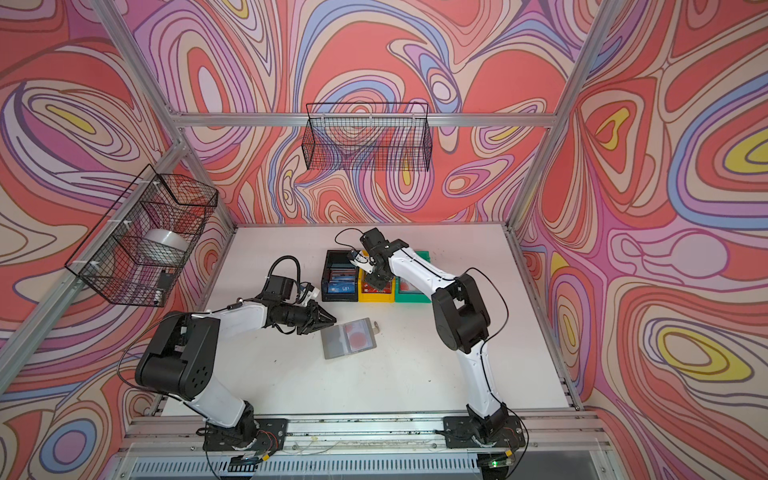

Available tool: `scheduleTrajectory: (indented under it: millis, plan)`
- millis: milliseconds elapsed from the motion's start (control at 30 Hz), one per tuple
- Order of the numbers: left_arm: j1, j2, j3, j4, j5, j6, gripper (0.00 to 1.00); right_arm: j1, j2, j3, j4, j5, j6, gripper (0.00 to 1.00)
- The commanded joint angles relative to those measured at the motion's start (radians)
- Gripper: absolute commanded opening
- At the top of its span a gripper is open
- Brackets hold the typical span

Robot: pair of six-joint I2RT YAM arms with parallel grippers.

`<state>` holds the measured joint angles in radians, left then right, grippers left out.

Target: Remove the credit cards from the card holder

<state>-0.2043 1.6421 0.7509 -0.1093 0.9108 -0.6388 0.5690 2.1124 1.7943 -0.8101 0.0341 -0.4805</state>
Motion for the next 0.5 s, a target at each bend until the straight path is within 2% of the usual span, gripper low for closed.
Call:
scheduleTrajectory:
  millis: [0, 100, 167, 367, 467]
  plan:
    - [-0.003, 0.008, -0.014, -0.04, -0.035, 0.031, 0.19, 0.008, -0.138, -0.059, 0.103, -0.103, 0.118, 0.27]
    - [-0.002, -0.006, -0.018, -0.071, -0.066, 0.043, 0.18, 0.03, -0.207, -0.159, 0.152, -0.283, 0.229, 0.19]
    - [-0.003, -0.008, -0.024, -0.072, -0.066, 0.04, 0.17, 0.051, -0.229, -0.22, 0.182, -0.361, 0.299, 0.18]
    - [-0.012, 0.004, -0.042, -0.073, -0.07, 0.042, 0.14, 0.123, -0.265, -0.421, 0.31, -0.392, 0.504, 0.12]
    - [-0.03, 0.01, -0.044, -0.076, -0.073, 0.044, 0.12, 0.151, -0.271, -0.497, 0.342, -0.398, 0.558, 0.1]
